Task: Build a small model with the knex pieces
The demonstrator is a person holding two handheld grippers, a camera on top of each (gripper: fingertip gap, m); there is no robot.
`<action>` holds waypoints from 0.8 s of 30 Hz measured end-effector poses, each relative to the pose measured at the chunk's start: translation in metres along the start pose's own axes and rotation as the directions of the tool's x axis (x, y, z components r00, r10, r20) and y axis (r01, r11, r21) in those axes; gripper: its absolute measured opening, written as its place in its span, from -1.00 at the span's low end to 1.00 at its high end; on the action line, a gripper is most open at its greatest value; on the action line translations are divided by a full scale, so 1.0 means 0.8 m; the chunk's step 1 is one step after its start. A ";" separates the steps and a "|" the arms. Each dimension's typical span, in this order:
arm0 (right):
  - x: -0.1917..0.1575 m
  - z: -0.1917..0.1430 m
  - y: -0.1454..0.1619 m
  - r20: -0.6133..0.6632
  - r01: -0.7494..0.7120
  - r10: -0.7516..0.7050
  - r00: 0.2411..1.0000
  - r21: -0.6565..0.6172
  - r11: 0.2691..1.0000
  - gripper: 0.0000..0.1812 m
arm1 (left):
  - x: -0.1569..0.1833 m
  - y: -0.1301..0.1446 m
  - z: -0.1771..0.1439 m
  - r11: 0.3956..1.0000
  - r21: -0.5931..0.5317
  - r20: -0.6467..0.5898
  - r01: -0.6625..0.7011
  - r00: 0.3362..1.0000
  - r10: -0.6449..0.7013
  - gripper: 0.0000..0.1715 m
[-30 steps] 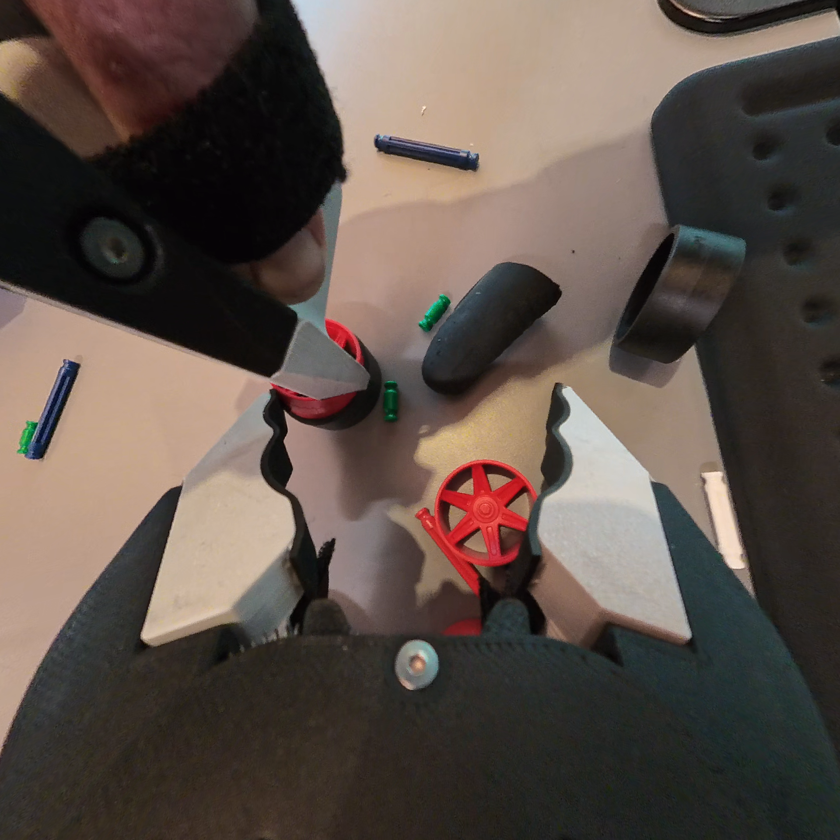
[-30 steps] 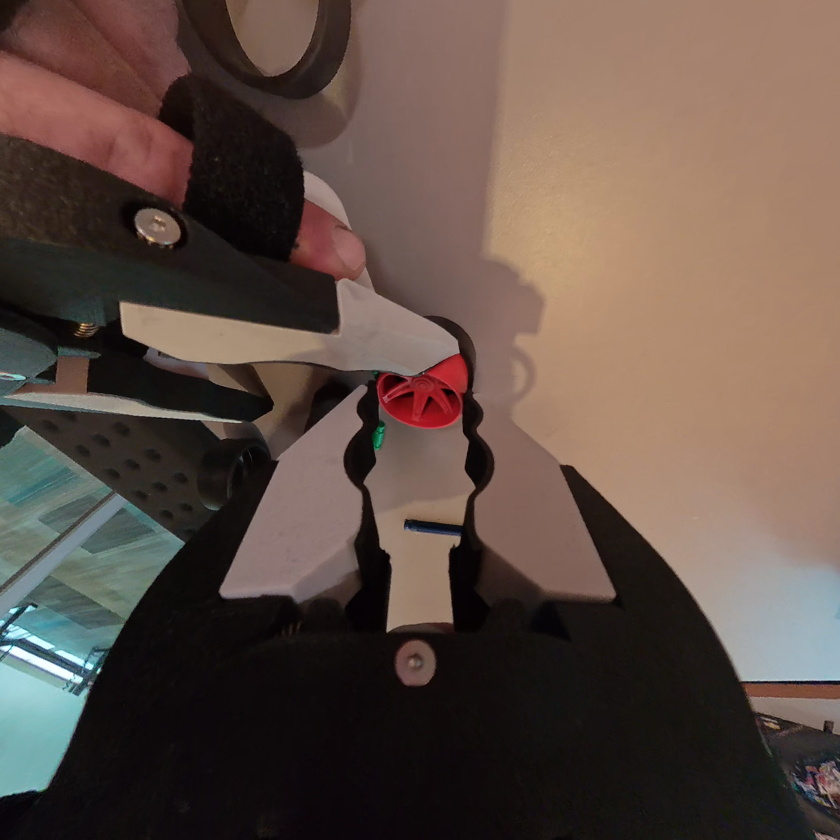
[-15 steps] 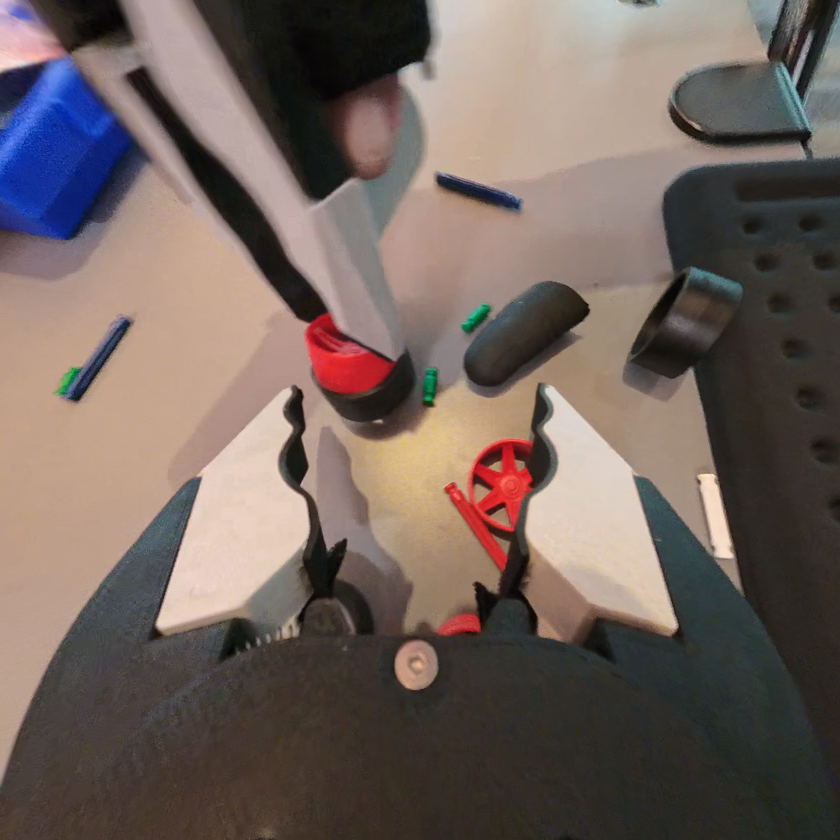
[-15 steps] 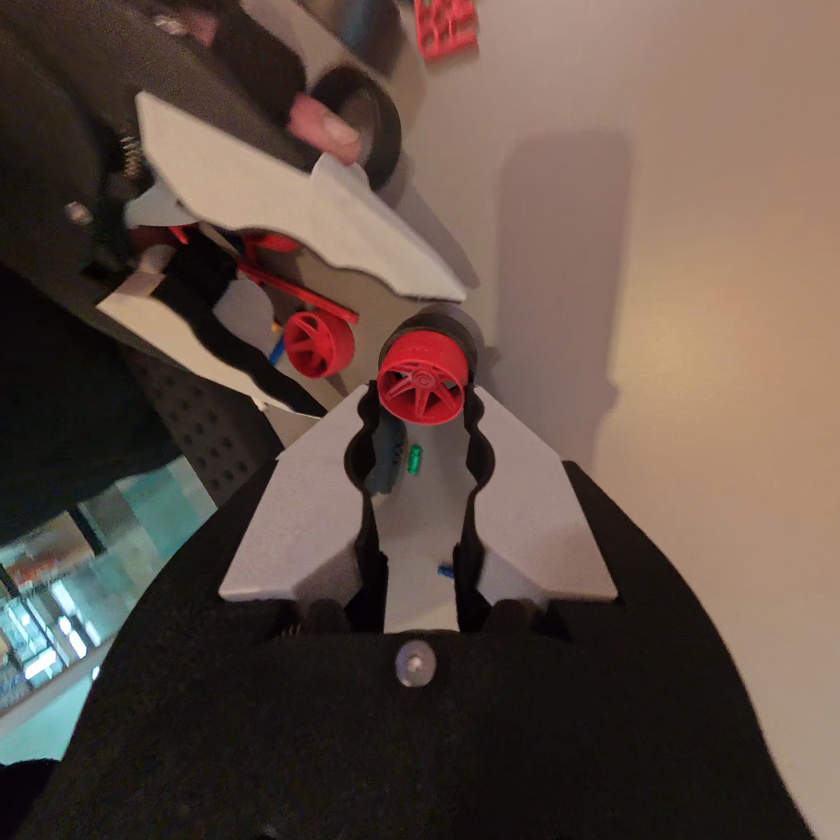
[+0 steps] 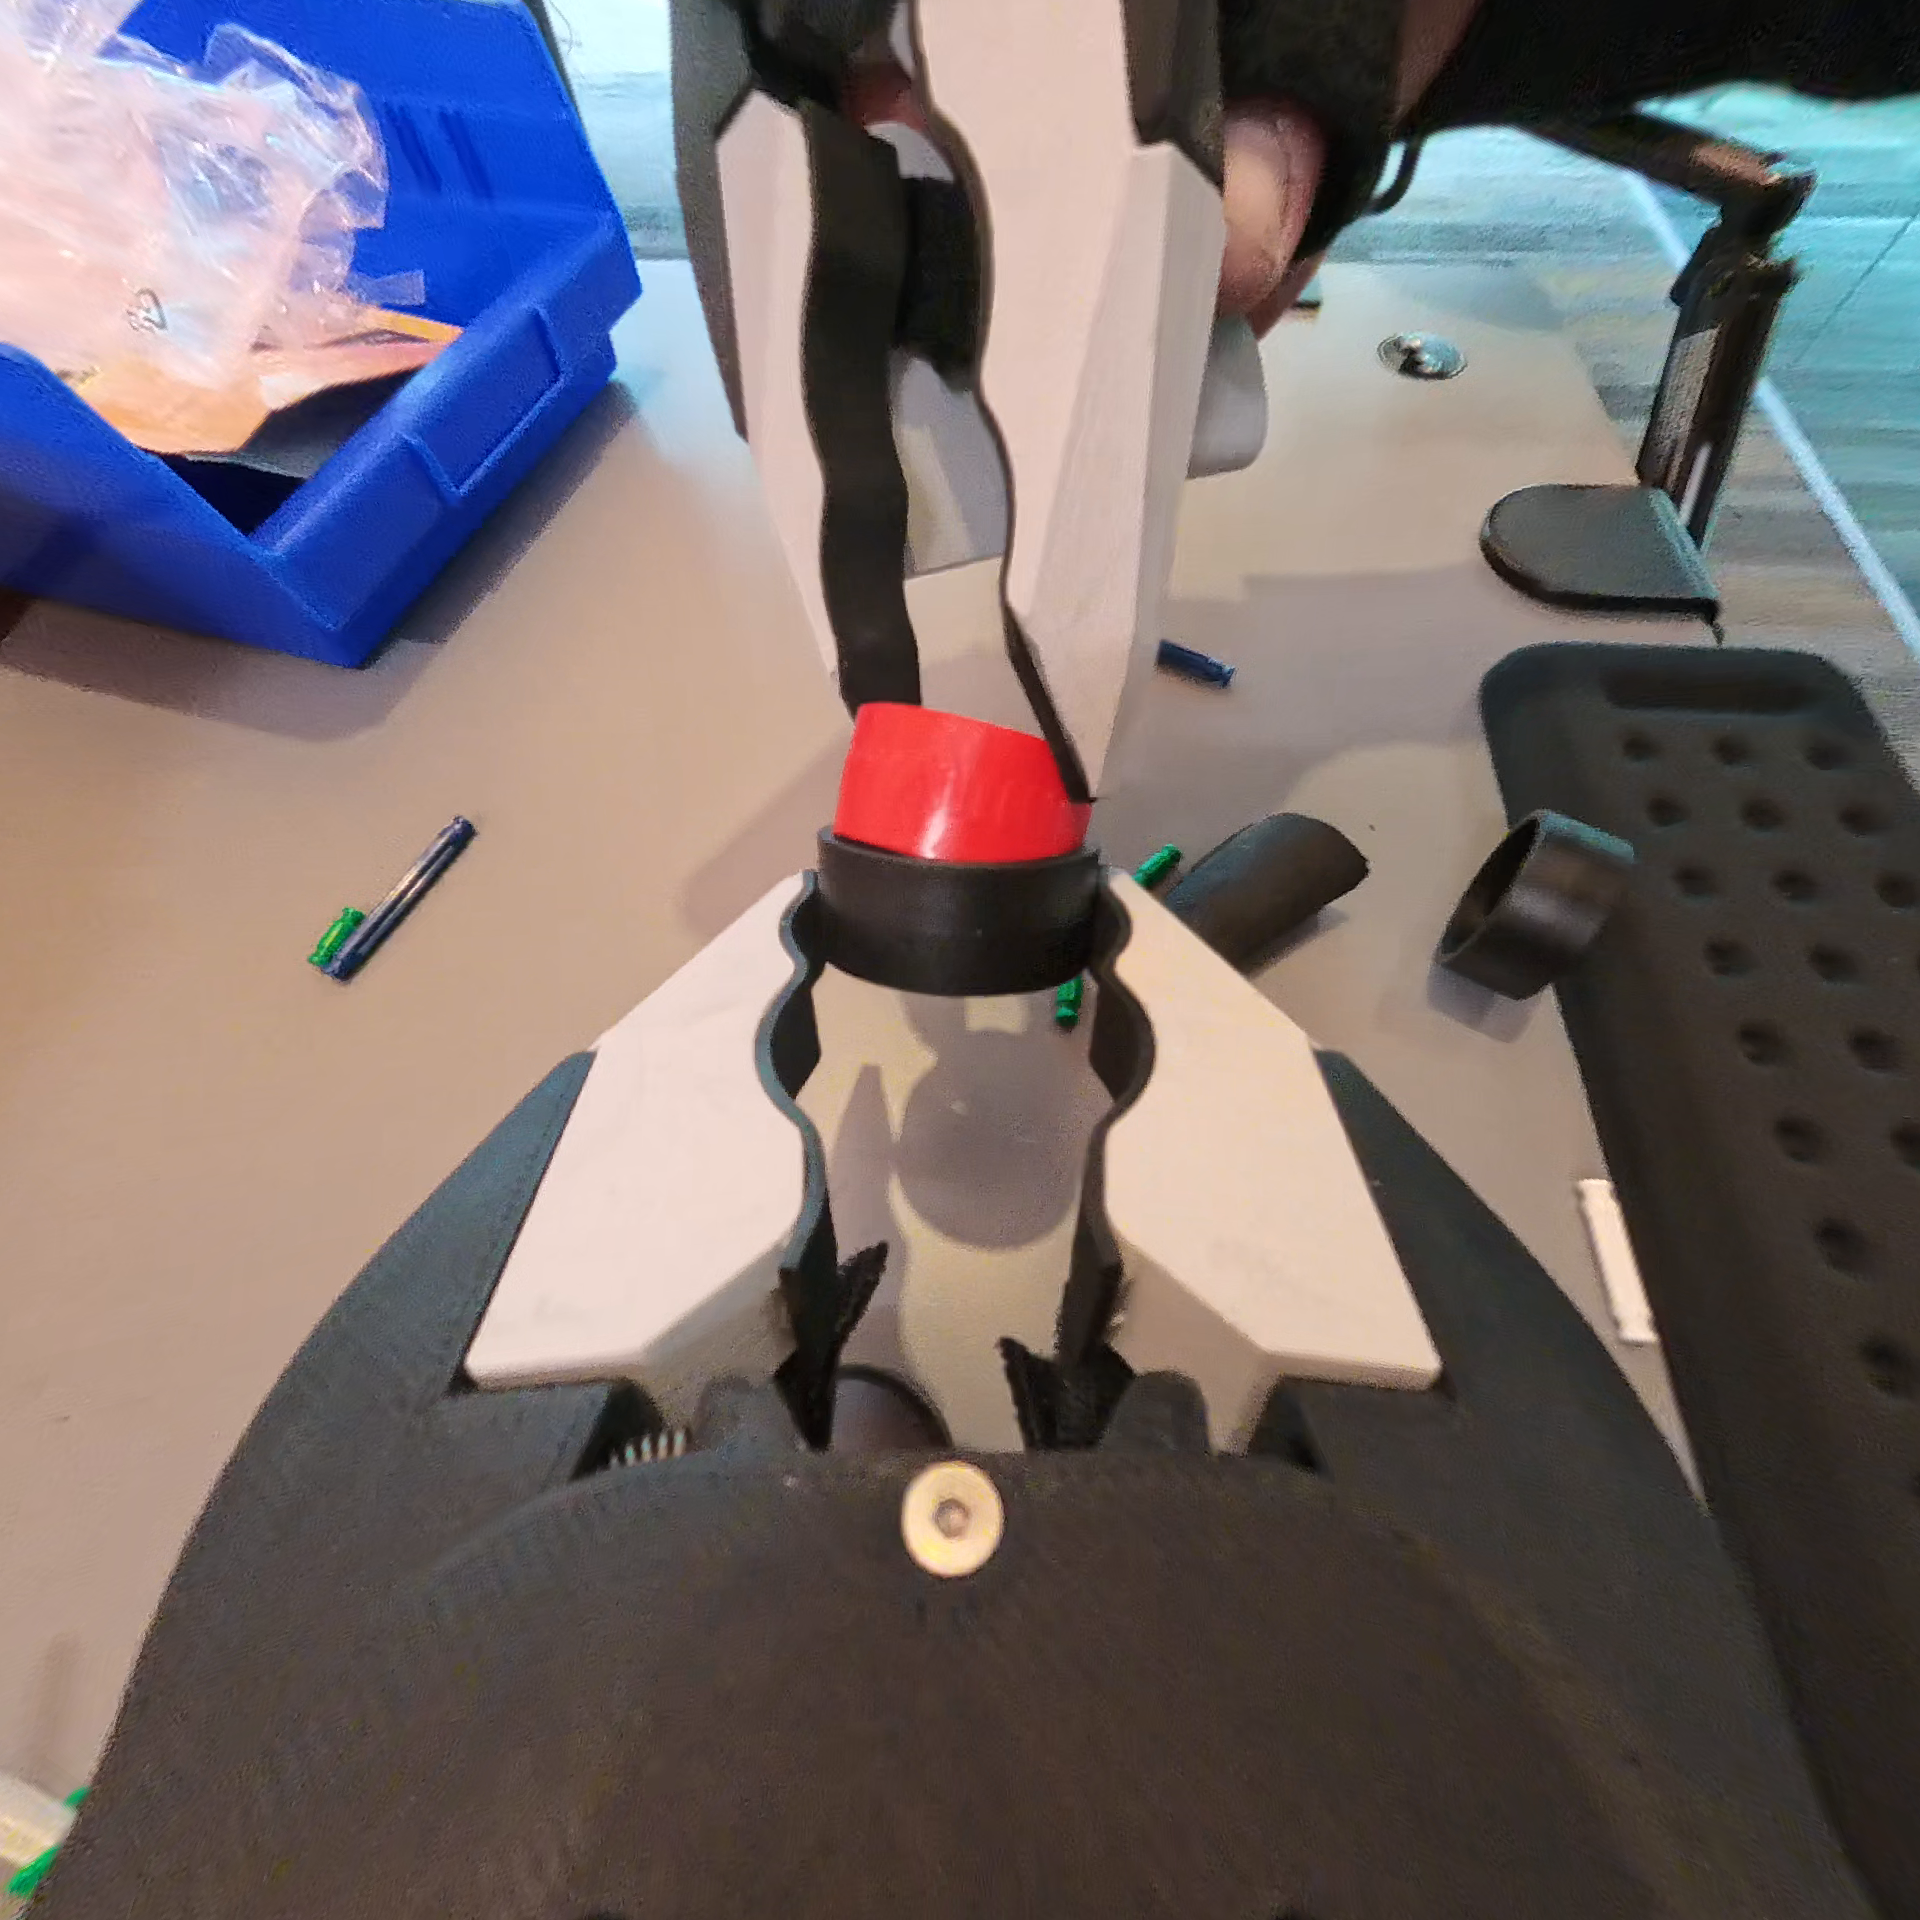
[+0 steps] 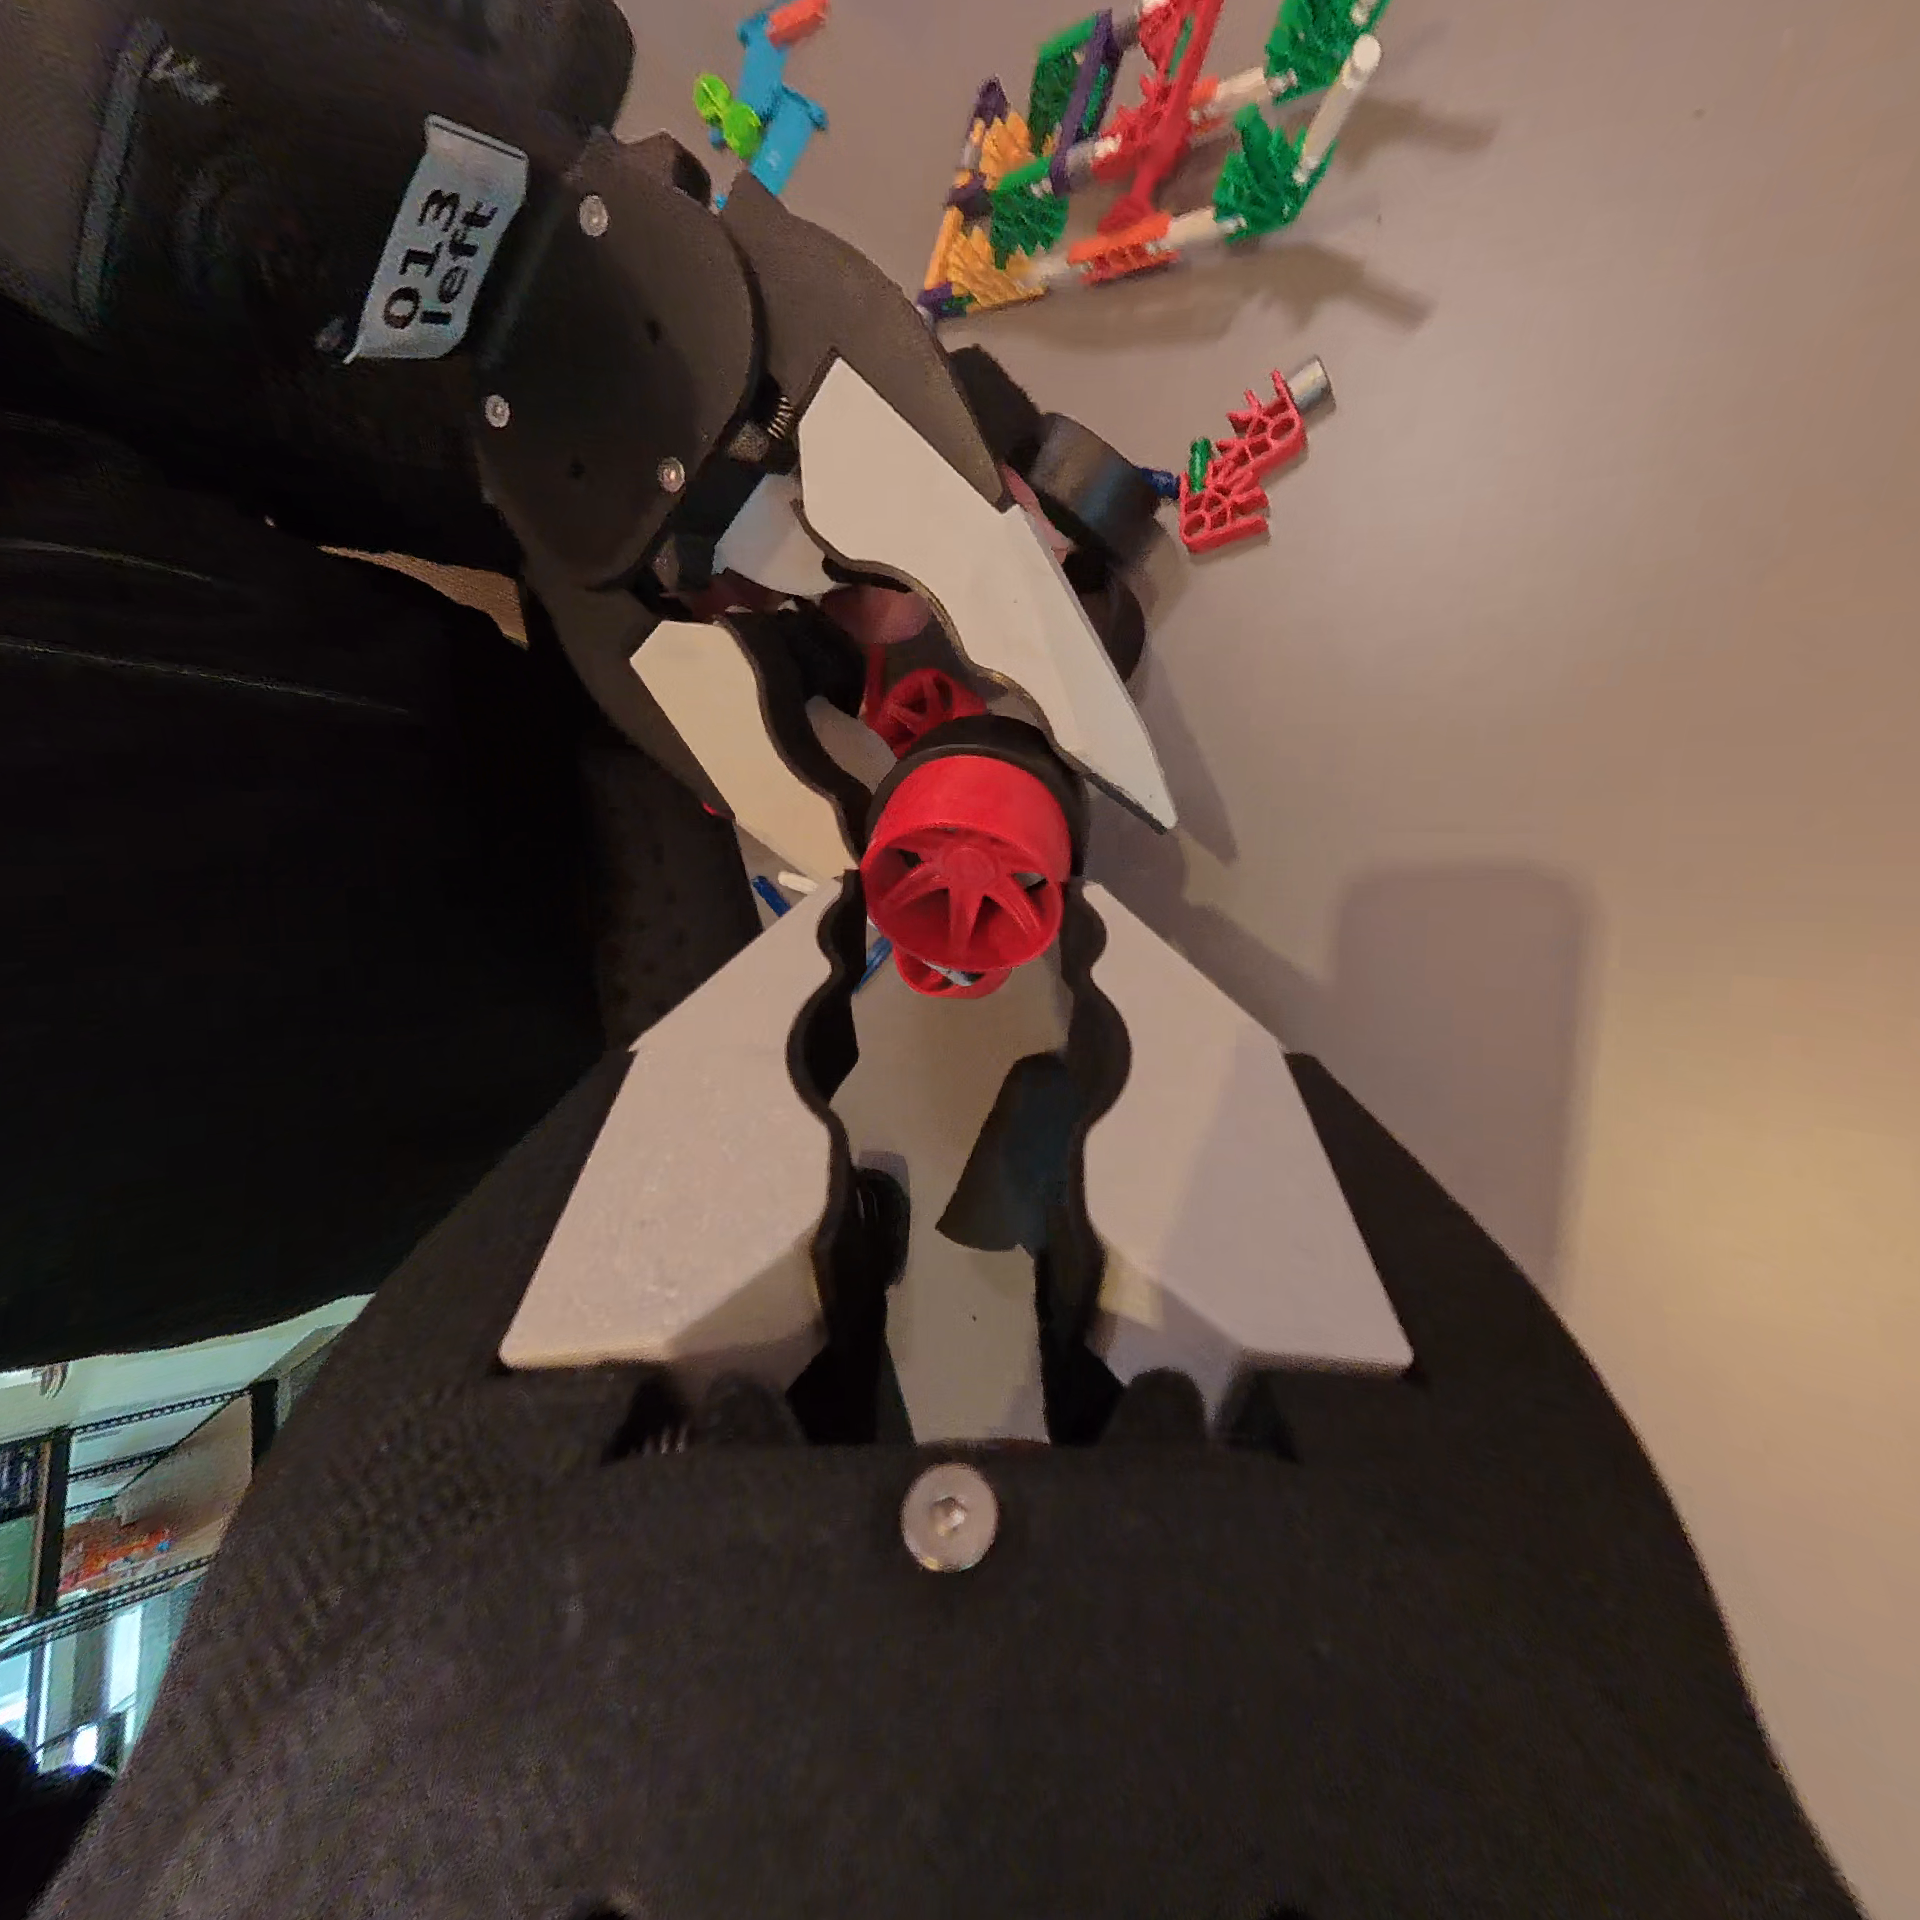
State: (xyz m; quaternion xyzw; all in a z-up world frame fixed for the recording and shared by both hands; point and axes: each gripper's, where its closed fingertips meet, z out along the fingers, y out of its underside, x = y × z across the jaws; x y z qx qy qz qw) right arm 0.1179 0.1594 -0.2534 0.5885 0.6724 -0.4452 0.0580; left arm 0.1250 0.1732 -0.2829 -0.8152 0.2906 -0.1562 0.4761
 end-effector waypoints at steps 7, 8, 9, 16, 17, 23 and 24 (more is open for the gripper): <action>-0.024 -0.003 -0.006 -0.029 0.109 -0.110 0.994 -0.033 0.994 -0.62 | 0.005 -0.015 -0.023 0.983 -0.004 0.013 -0.181 0.983 0.181 -0.47; -0.027 -0.004 -0.006 -0.042 0.134 -0.136 0.990 -0.051 0.990 -0.62 | 0.007 -0.017 -0.025 0.981 -0.016 0.013 -0.194 0.981 0.195 -0.47; -0.029 -0.005 -0.007 -0.056 0.160 -0.164 0.985 -0.071 0.985 -0.62 | 0.006 -0.019 -0.028 0.975 -0.022 0.020 -0.223 0.975 0.223 -0.48; -0.030 -0.005 0.003 -0.132 0.269 -0.313 0.940 -0.276 0.923 -0.62 | 0.010 -0.016 -0.028 0.928 -0.123 -0.004 -0.351 0.935 0.353 -0.49; -0.028 -0.004 0.006 -0.136 0.267 -0.319 0.938 -0.302 0.915 -0.63 | 0.010 -0.014 -0.026 0.922 -0.135 -0.008 -0.362 0.931 0.365 -0.49; -0.014 -0.009 0.022 -0.168 0.224 -0.345 0.924 -0.493 0.841 -0.63 | 0.004 -0.009 -0.013 0.857 -0.238 0.023 -0.458 0.879 0.476 -0.49; -0.010 -0.009 0.024 -0.161 0.211 -0.330 0.930 -0.501 0.839 -0.63 | 0.004 -0.007 -0.010 0.848 -0.250 0.018 -0.467 0.873 0.487 -0.49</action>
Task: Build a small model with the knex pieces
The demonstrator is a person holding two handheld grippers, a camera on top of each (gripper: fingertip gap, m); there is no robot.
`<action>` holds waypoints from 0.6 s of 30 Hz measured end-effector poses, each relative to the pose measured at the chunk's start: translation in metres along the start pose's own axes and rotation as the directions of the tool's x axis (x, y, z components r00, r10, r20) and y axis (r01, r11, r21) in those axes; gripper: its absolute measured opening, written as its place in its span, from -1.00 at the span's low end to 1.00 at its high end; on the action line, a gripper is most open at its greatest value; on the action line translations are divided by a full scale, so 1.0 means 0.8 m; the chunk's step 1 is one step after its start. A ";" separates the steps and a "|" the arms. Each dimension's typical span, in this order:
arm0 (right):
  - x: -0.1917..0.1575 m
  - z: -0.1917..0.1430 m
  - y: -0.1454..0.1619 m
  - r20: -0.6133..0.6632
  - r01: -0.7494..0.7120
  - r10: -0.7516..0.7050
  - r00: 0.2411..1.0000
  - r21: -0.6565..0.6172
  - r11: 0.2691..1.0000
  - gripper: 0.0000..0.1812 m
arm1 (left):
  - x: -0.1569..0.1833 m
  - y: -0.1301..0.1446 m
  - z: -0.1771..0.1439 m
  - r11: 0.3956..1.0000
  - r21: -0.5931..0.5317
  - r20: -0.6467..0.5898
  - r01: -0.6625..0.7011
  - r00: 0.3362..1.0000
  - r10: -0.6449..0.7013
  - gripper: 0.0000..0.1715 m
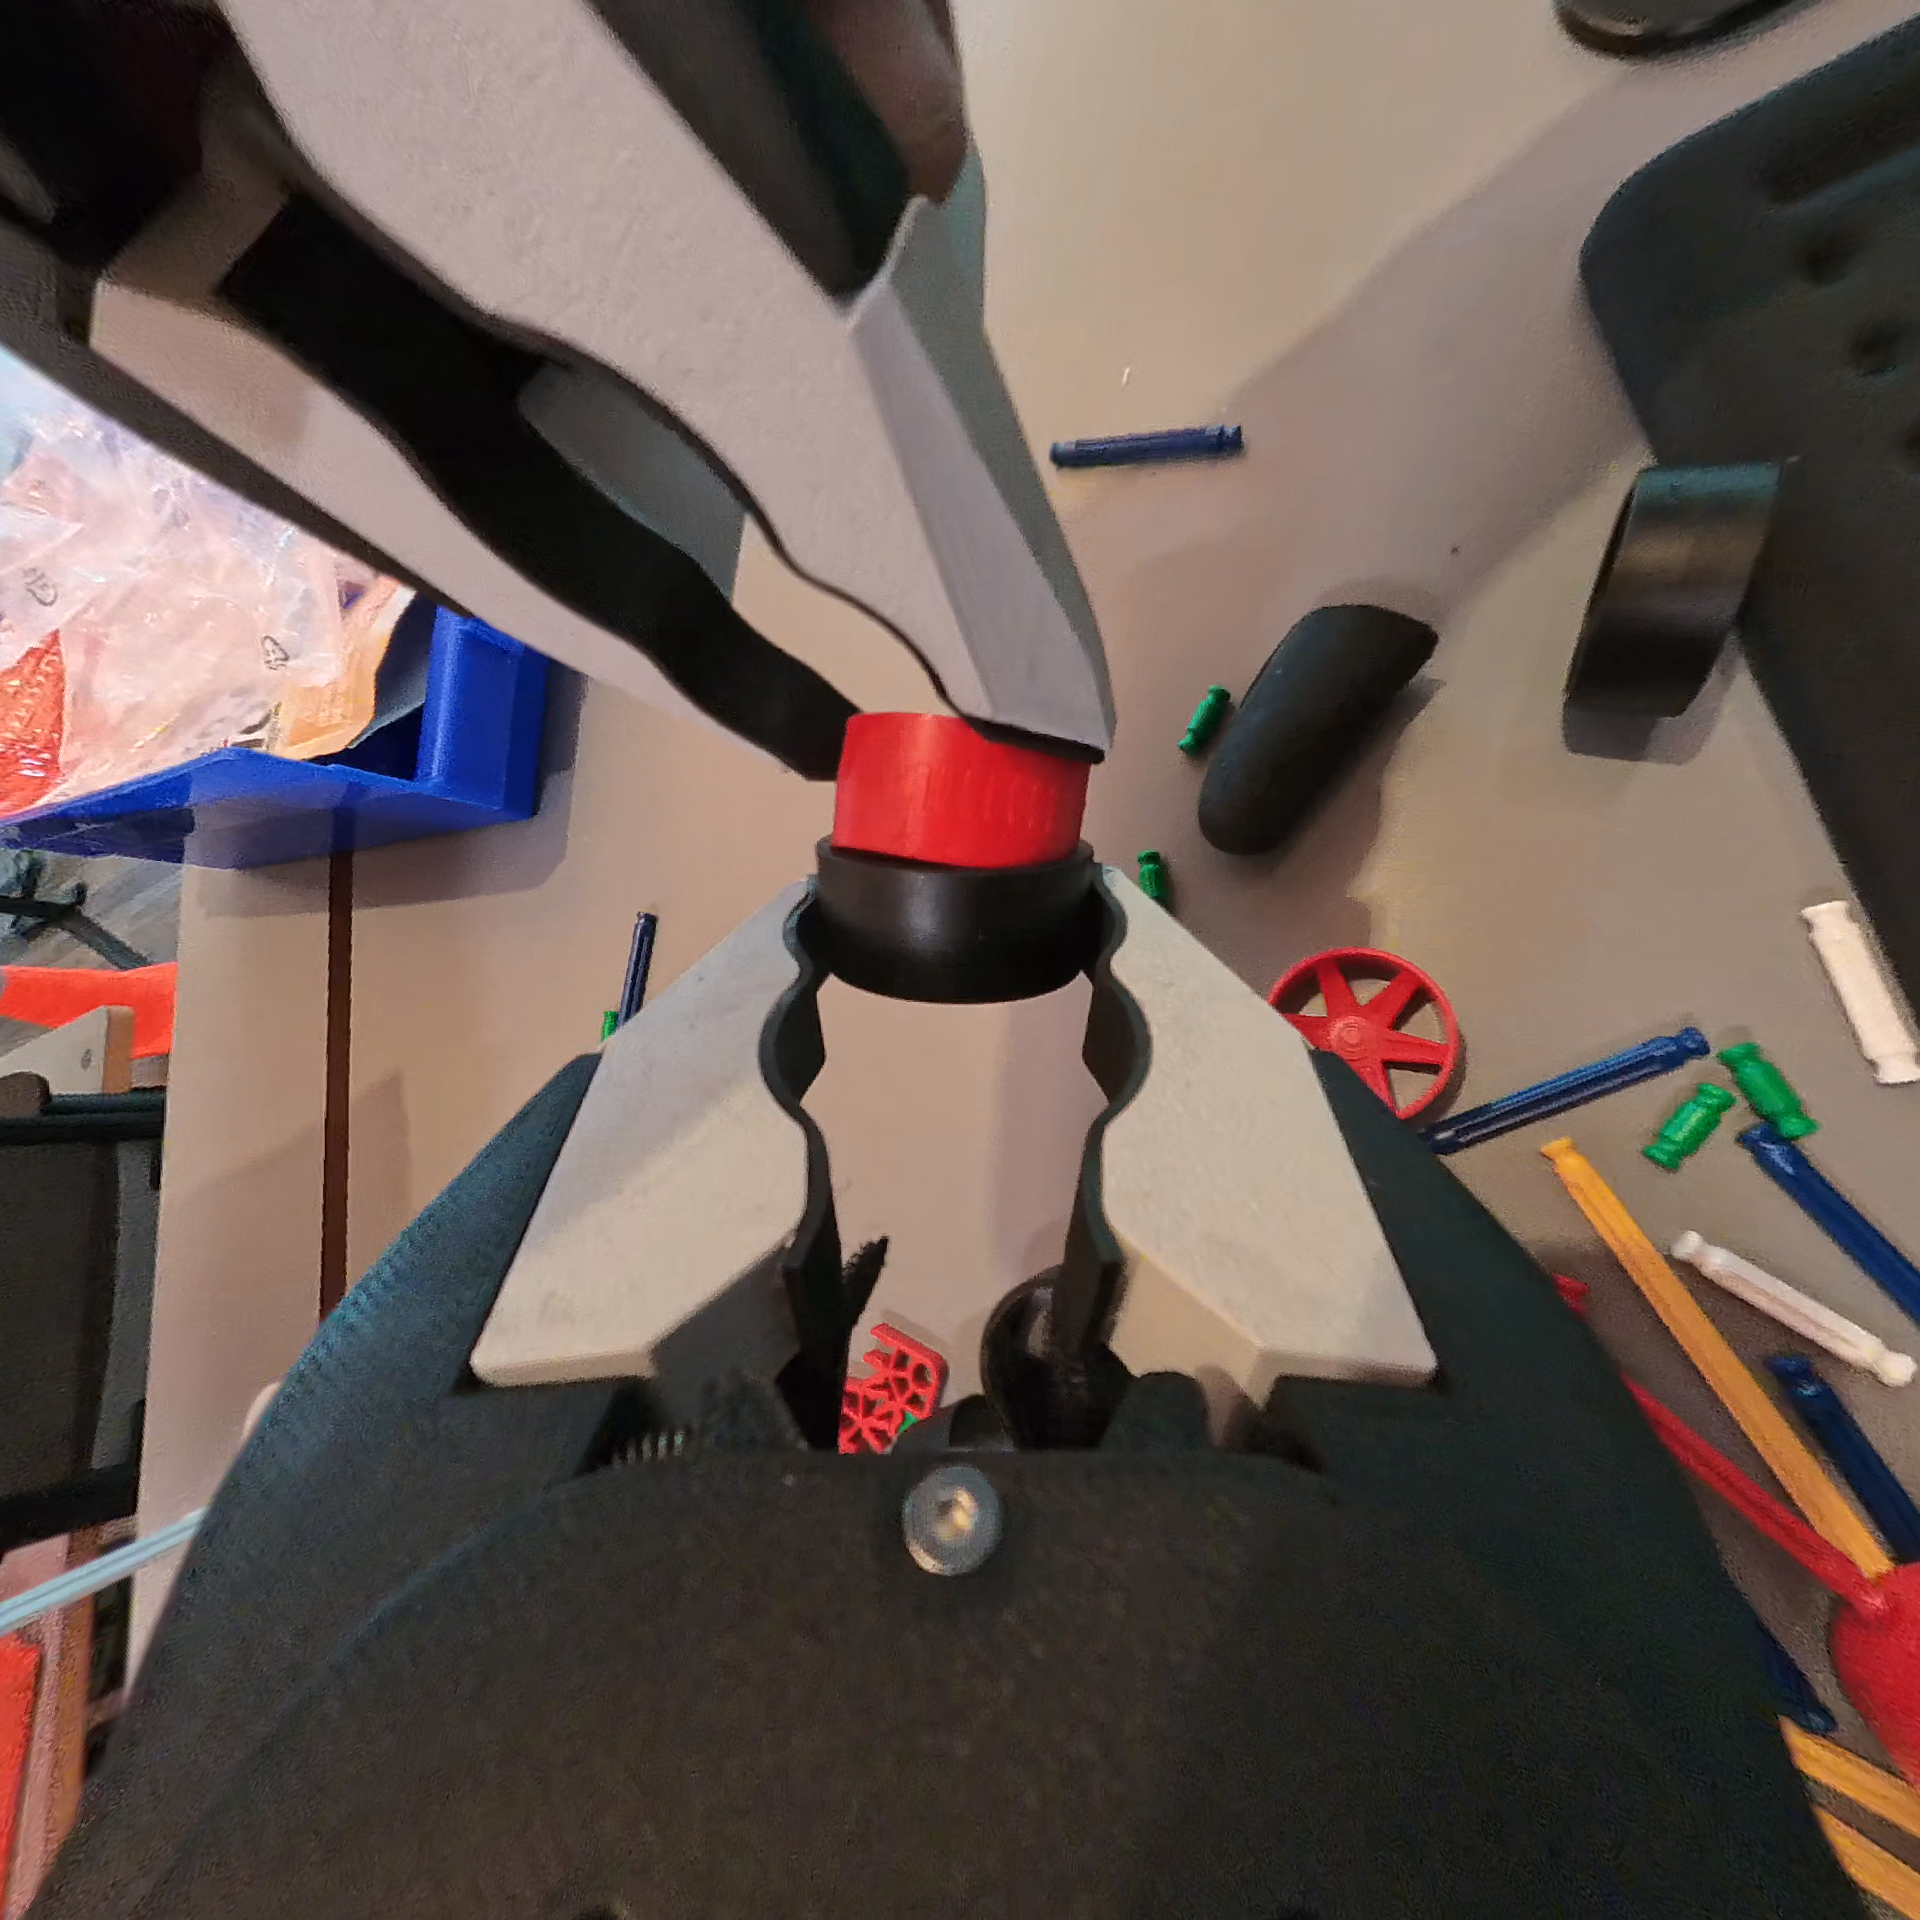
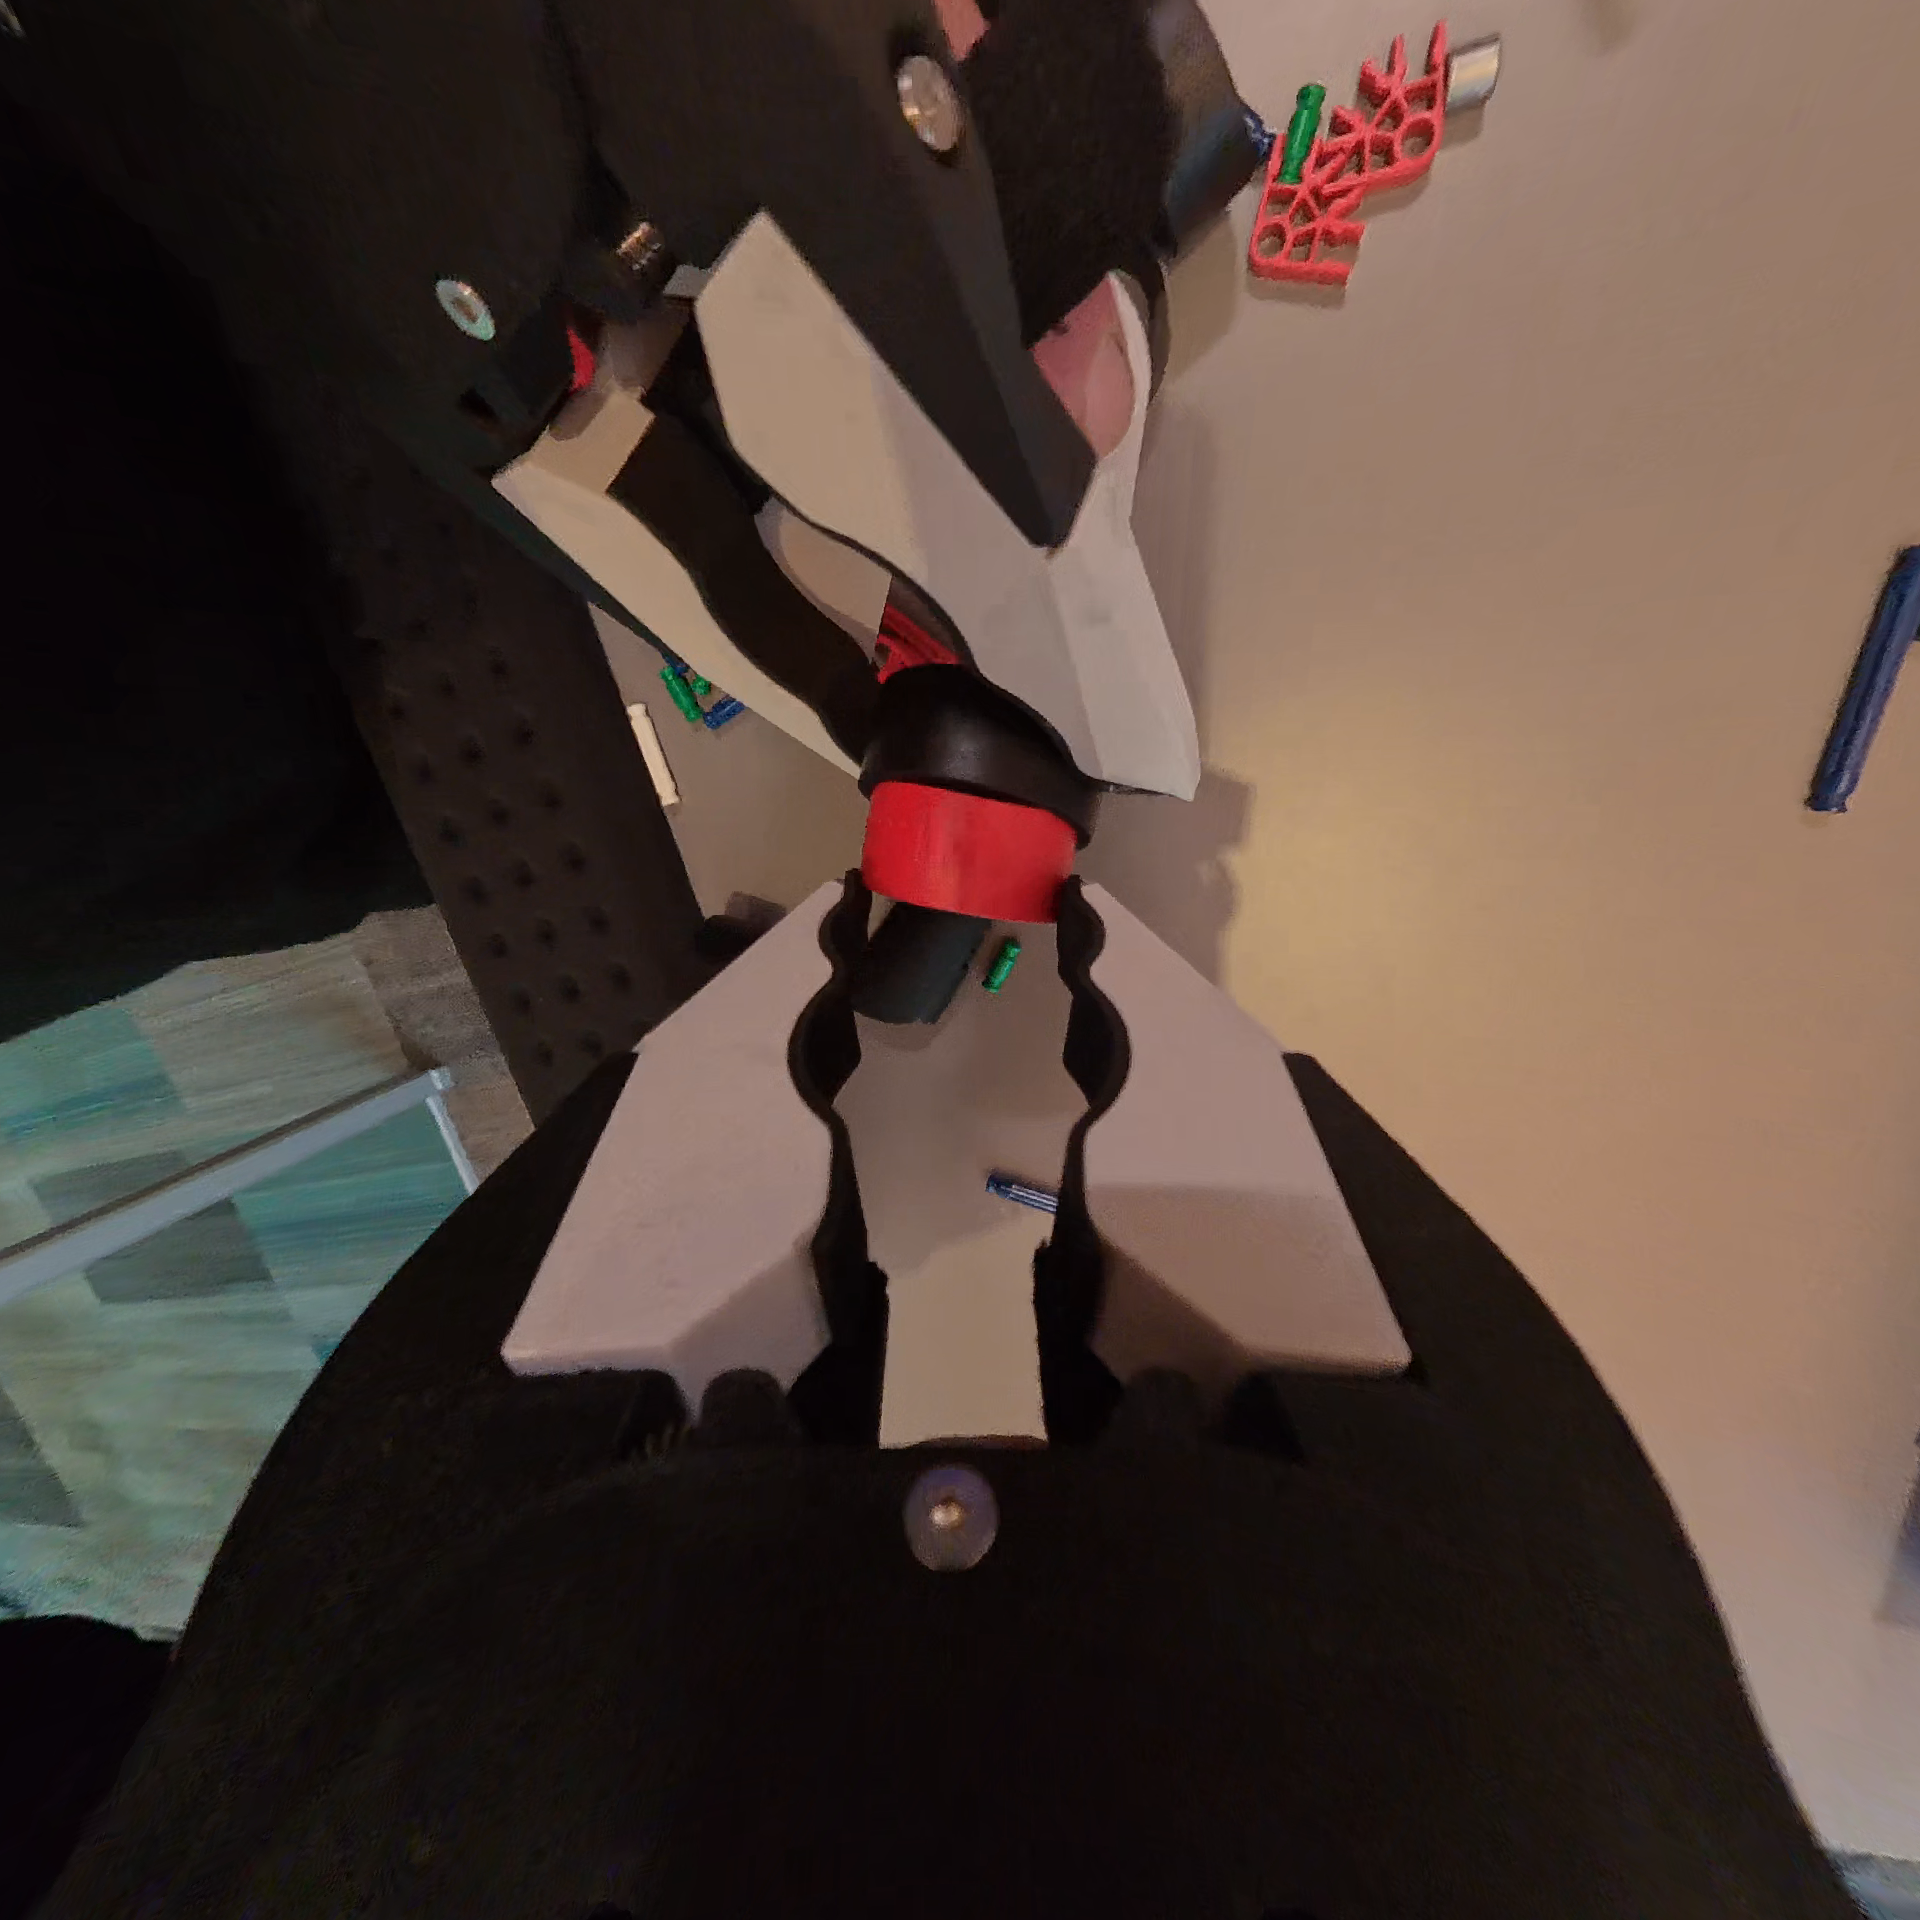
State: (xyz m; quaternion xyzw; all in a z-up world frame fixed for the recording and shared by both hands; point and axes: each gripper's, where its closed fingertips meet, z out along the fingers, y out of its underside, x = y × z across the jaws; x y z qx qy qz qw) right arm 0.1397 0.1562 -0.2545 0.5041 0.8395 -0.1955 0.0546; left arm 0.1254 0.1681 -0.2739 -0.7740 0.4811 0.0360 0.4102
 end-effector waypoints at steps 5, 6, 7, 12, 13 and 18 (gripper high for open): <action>0.023 0.006 0.024 0.017 -0.095 0.095 0.995 -0.003 0.995 -0.63 | 0.001 0.003 0.033 0.996 -0.017 -0.052 0.085 0.995 -0.086 -0.44; 0.031 0.007 0.031 0.004 -0.110 0.110 0.994 -0.017 0.994 -0.63 | 0.000 0.004 0.042 0.994 -0.020 -0.065 0.109 0.992 -0.111 -0.37; 0.036 0.008 0.036 0.010 -0.121 0.122 0.993 -0.028 0.992 -0.63 | -0.001 0.003 0.050 0.991 -0.021 -0.077 0.130 0.988 -0.131 -0.36; 0.055 0.011 0.056 0.106 -0.159 0.157 0.982 0.006 0.987 -0.63 | -0.010 0.003 0.081 0.987 0.009 -0.092 0.163 0.983 -0.161 -0.48; 0.055 0.009 0.057 0.130 -0.151 0.146 0.981 0.030 0.988 -0.63 | -0.010 0.007 0.085 0.991 0.003 -0.087 0.133 0.987 -0.132 -0.48; 0.067 -0.003 0.067 0.207 -0.226 0.198 0.958 0.121 0.966 -0.63 | -0.012 0.009 0.094 0.988 0.036 -0.095 0.149 0.985 -0.145 -0.47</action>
